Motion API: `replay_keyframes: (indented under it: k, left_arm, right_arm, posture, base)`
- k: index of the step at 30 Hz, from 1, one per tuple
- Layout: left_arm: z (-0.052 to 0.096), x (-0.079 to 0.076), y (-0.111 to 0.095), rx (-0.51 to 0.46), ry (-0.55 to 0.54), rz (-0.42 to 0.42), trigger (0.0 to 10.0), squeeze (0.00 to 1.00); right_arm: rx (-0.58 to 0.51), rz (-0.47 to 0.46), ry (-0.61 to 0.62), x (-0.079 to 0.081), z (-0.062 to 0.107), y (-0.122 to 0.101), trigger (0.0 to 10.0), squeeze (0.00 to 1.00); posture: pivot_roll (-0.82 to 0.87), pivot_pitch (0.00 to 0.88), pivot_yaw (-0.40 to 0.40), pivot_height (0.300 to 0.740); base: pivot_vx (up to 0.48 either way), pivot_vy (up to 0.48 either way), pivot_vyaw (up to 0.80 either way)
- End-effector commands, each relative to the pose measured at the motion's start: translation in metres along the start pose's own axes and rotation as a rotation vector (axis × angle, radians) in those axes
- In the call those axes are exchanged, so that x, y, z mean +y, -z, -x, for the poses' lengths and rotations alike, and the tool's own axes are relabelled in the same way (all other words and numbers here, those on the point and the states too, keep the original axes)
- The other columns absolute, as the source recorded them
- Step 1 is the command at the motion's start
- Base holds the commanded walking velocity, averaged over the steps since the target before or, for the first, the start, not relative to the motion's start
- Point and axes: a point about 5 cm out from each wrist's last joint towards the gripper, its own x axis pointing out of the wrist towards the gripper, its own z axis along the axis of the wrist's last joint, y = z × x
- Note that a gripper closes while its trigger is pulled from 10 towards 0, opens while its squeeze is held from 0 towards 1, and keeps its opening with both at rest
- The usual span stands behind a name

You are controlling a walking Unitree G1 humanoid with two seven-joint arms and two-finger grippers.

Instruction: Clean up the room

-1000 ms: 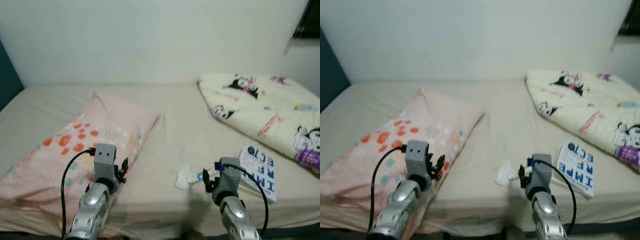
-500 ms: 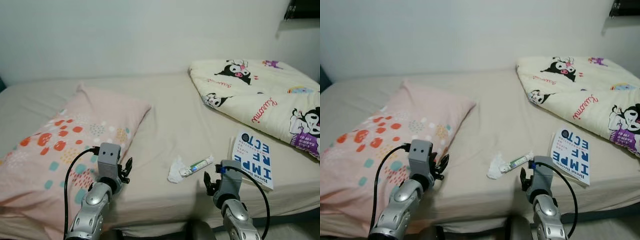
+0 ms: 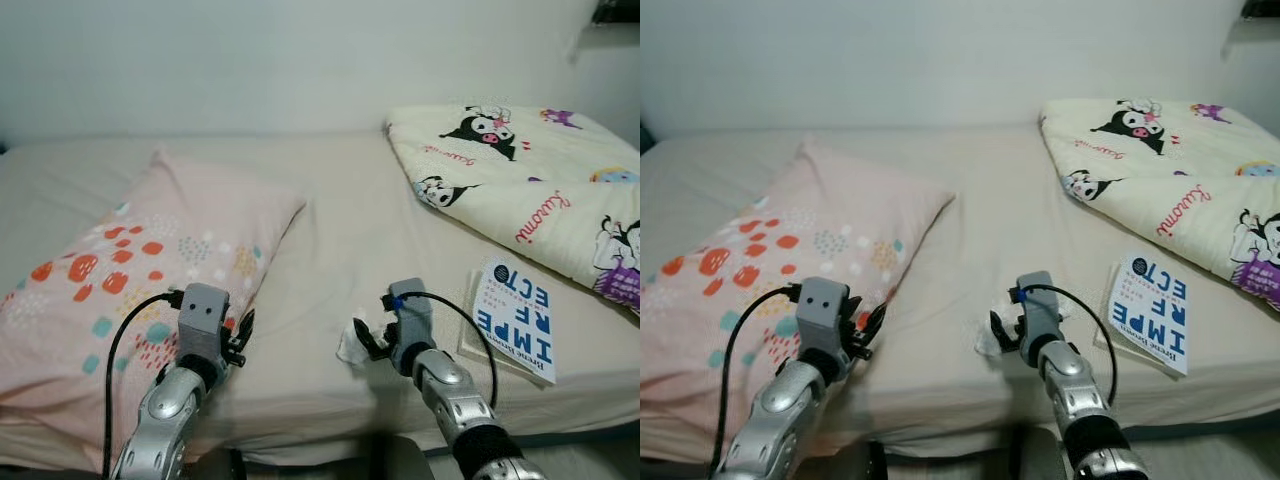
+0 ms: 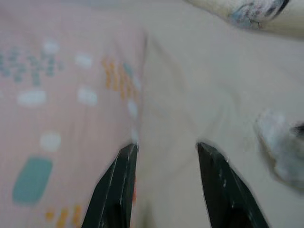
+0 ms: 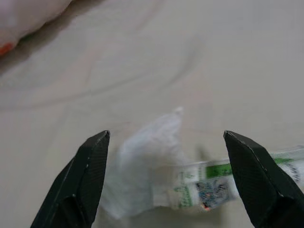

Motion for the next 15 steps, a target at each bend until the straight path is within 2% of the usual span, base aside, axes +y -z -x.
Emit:
replay_keyframes:
  k: [1,2,3,5,8,10,14,15]
  left_arm:
    - [0.007,0.000,0.000,0.004,0.027,-0.012,10.0,0.00]
    - [0.007,0.000,0.000,0.004,0.027,-0.012,10.0,0.00]
    - [0.015,-0.001,0.000,0.008,0.043,-0.006,10.0,0.00]
    - [0.017,-0.001,0.000,0.009,0.045,-0.004,10.0,0.00]
    - [0.023,0.006,0.001,0.034,0.031,0.025,10.0,0.00]
    - [0.024,0.008,0.002,0.039,0.029,0.025,10.0,0.00]
    - [0.025,0.011,0.000,0.049,0.028,0.033,10.0,0.00]
    - [0.024,0.011,0.000,0.050,0.028,0.035,10.0,0.00]
  right_arm:
    - [0.029,0.029,-0.036,0.005,-0.003,0.002,10.0,1.00]
    - [0.029,0.029,-0.036,0.005,-0.003,0.002,10.0,1.00]
    - [0.060,0.039,-0.047,0.006,-0.007,0.001,10.0,1.00]
    - [0.067,0.040,-0.048,0.006,-0.008,0.000,10.0,1.00]
    - [0.086,0.041,-0.020,0.002,-0.015,-0.009,10.0,1.00]
    - [0.090,0.043,-0.015,0.001,-0.016,-0.012,10.0,1.00]
    - [0.133,0.104,-0.004,-0.001,-0.019,-0.016,10.0,1.00]
    - [0.143,0.119,-0.004,-0.002,-0.019,-0.017,10.0,0.85]
  posture:
    - [0.08,0.163,-0.060,0.593]
    - [0.08,0.163,-0.060,0.593]
    - [0.09,0.180,-0.065,0.593]
    - [0.09,0.180,-0.065,0.593]
    - [0.11,0.206,-0.050,0.593]
    - [0.11,0.208,-0.047,0.593]
    - [0.12,0.218,-0.040,0.593]
    - [0.12,0.218,-0.040,0.593]
  base:
    - [0.000,0.000,0.00]
    - [0.000,0.000,0.00]
    - [0.000,0.000,0.00]
    - [0.000,0.000,0.00]
    - [0.000,0.000,0.00]
    - [0.000,0.000,0.00]
    - [0.000,0.000,0.00]
    - [0.000,0.000,0.00]
